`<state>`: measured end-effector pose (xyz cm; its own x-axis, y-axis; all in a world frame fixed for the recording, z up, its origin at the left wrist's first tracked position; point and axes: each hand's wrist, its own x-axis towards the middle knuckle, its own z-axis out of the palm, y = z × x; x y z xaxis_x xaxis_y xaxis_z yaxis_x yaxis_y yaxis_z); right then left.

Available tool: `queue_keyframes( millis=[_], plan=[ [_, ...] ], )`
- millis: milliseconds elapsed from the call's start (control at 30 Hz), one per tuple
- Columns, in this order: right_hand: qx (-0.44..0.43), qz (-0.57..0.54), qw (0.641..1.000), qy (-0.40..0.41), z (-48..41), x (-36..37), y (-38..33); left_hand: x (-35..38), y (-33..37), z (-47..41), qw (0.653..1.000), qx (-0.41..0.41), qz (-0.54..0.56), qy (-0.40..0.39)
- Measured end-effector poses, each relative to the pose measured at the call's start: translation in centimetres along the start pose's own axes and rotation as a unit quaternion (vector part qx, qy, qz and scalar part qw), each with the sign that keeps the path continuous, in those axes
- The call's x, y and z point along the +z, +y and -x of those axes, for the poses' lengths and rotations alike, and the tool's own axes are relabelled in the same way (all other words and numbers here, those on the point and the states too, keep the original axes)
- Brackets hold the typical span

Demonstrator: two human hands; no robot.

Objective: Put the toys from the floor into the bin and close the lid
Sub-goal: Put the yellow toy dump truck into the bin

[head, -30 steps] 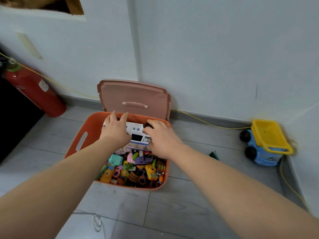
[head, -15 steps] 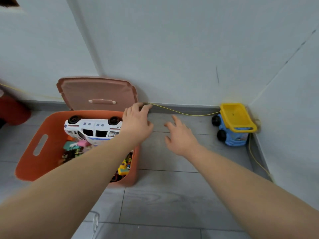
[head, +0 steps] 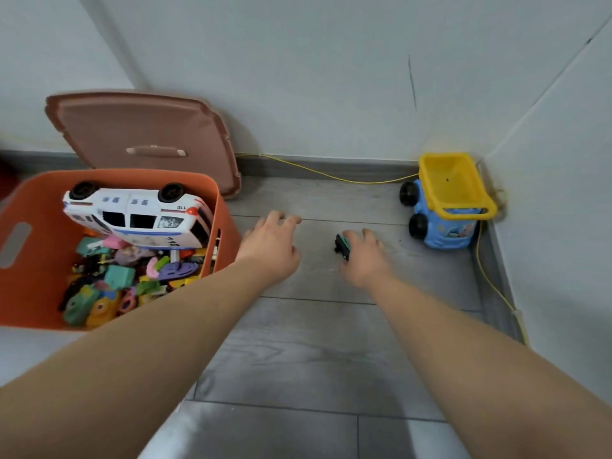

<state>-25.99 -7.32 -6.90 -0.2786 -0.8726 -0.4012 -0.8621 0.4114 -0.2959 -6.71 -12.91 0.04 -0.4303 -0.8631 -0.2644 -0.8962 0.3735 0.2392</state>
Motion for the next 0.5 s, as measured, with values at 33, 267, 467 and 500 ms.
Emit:
queue_keyframes(
  millis=[33,267,467,500],
  plan=[
    [-0.010,-0.005,1.000,0.000,-0.4,0.2,0.2,0.5,-0.1,-0.1,1.000,-0.015,0.008,-0.011],
    [-0.050,-0.009,0.998,-0.045,-2.9,2.4,0.0,2.9,-1.4,-1.2,0.994,-0.064,0.067,-0.061],
    [-0.064,0.039,0.997,-0.002,-3.6,4.1,-0.1,3.5,-2.3,-1.1,0.989,-0.067,0.101,-0.084],
    [-0.065,0.038,0.997,0.004,-3.6,4.3,0.0,3.7,-2.4,-1.1,0.989,-0.065,0.102,-0.083]
  ],
)
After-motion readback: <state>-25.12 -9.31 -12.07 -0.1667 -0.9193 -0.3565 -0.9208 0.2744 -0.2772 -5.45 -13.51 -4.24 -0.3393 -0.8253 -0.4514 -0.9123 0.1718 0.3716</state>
